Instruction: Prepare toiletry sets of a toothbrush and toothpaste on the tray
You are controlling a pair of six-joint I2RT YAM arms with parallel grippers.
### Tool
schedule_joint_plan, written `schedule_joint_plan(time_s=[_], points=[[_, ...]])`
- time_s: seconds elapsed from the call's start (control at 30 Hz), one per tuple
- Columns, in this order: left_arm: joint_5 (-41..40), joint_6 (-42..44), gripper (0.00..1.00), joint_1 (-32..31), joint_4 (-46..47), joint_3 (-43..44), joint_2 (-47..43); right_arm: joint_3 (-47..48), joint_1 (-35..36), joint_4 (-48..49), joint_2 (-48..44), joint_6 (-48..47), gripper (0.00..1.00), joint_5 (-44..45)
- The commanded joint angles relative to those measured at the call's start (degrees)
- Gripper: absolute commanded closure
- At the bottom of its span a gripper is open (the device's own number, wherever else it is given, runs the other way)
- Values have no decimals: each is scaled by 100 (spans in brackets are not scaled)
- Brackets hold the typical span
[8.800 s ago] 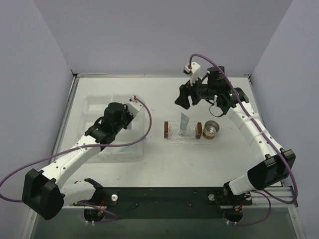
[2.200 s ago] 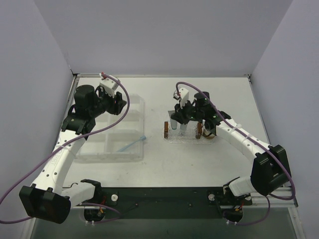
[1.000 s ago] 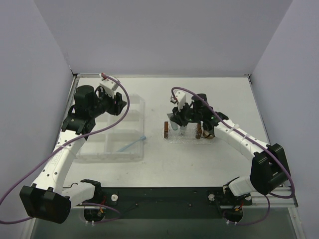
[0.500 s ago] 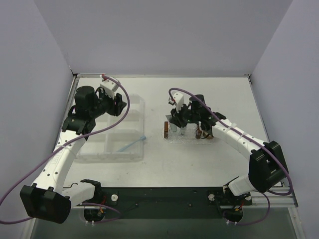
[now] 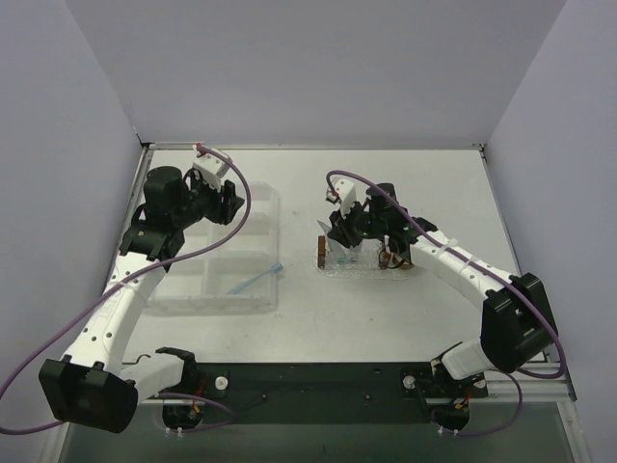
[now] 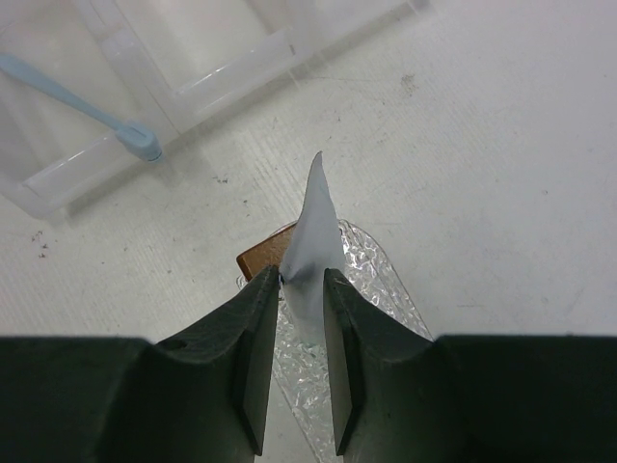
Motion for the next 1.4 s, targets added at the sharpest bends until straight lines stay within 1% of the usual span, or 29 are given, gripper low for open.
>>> schedule_joint_plan(time_s=[0.0,0.23,0.37,0.63,0.87,1.37], points=[[135,21,43,41,258,1,-143,4,55,249,-71,-47,78,-32],[126,29,43,32,240,-8,-143,39,55,214,-133,-82,78,3],[135,38,43,41,240,10,-152,162,46,56,-203,-74,75,73],[144,47,43,41,223,19,-160,303,98,-15,-238,-126,74,135],[152,91,43,32,205,54,-169,496,195,-138,-273,-91,71,214],[144,170,43,41,152,10,-222,997,406,-507,183,-381,70,776]])
